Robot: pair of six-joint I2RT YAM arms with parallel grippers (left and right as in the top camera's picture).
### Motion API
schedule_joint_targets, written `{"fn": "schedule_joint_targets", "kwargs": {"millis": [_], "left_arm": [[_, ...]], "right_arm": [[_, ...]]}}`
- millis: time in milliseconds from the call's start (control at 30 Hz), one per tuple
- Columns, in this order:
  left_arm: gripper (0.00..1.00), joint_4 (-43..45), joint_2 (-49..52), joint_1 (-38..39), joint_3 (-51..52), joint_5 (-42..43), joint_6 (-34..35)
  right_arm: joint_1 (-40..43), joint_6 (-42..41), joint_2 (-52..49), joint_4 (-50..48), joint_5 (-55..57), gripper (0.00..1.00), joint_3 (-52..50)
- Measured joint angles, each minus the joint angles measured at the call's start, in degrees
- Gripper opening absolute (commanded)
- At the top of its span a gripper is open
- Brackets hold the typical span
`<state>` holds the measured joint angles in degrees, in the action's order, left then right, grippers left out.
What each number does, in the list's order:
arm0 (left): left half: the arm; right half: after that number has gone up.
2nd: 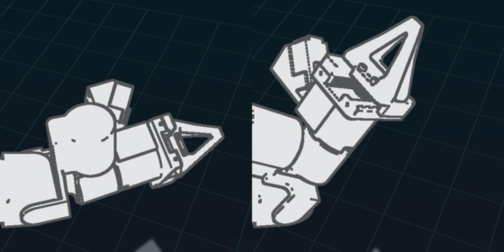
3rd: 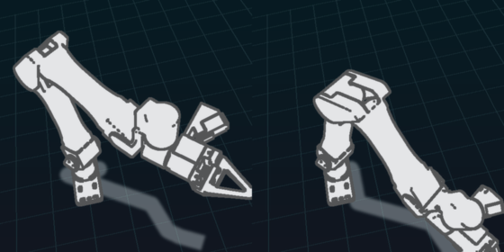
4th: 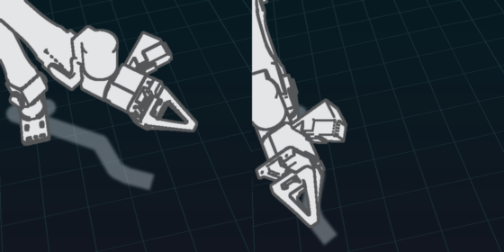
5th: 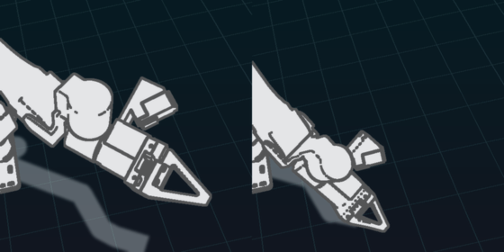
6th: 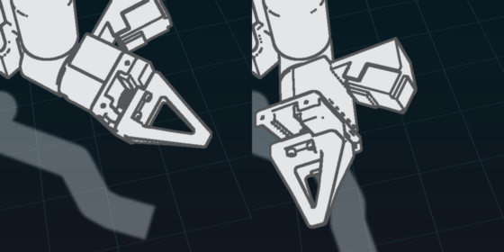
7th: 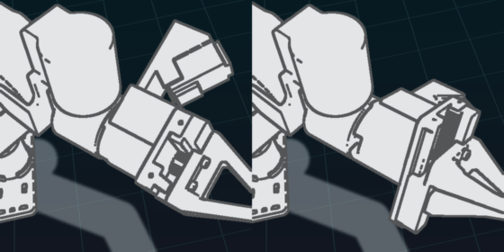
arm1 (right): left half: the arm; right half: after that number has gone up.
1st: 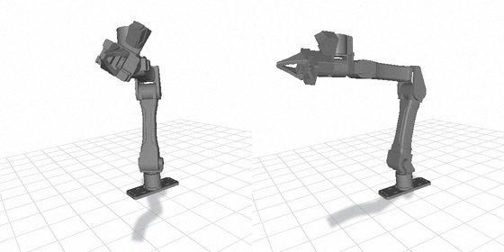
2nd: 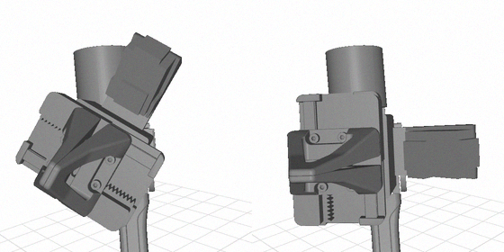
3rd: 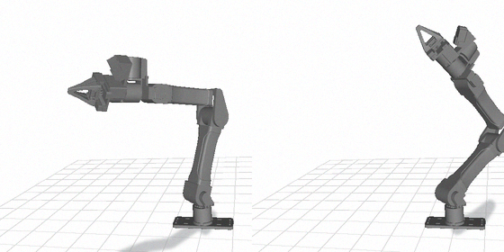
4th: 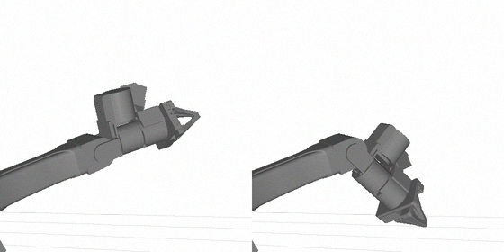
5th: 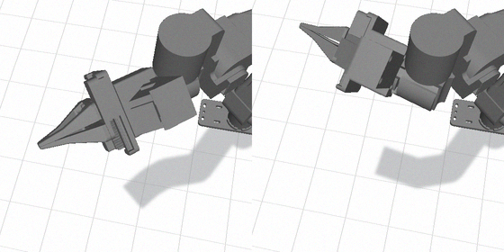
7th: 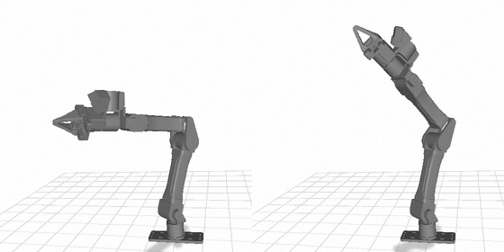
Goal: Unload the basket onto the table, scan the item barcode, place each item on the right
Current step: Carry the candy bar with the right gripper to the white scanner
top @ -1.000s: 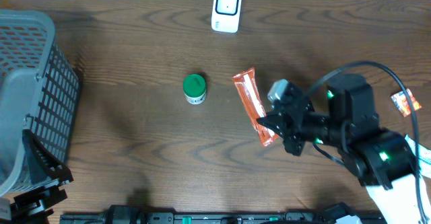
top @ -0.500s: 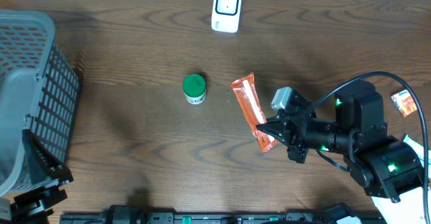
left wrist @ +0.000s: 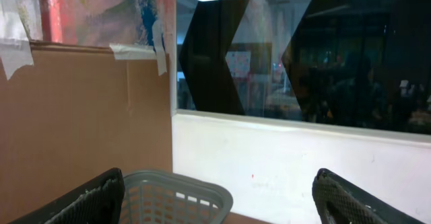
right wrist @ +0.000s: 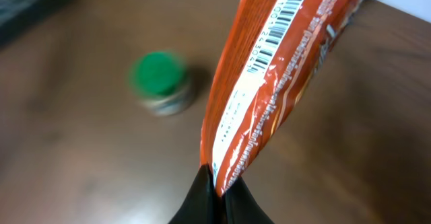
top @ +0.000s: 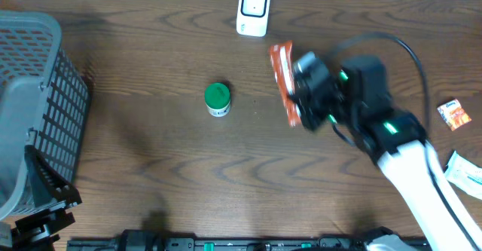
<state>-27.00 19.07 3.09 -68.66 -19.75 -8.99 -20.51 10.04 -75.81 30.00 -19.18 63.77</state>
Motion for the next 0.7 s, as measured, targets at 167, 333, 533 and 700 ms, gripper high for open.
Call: {"fn": "schedule_joint_targets", "kwargs": {"millis": [167,333,533,700], "left_arm": [[0.89,0.0,-0.07,0.0,0.0,-0.02,0.0],[0.89,-0.02,-0.09,0.0,0.02,-0.02,0.0],[0.89,-1.36,-0.09,0.0,0.02,-0.02,0.0],[0.89,-1.53,-0.09,0.0,0.02,-0.02,0.0]], "right_arm": [[0.0,-2.93,-15.5,-11.13,10.12,0.01,2.29],[0.0,-1.88,-27.87,-11.98,20.59,0.01,14.75],[-0.15,3.52,-39.95,-13.31,31.47,0.01,34.47],[-0.87,10.95,-50.1,-13.77,39.91,0.01,46.51]]}}
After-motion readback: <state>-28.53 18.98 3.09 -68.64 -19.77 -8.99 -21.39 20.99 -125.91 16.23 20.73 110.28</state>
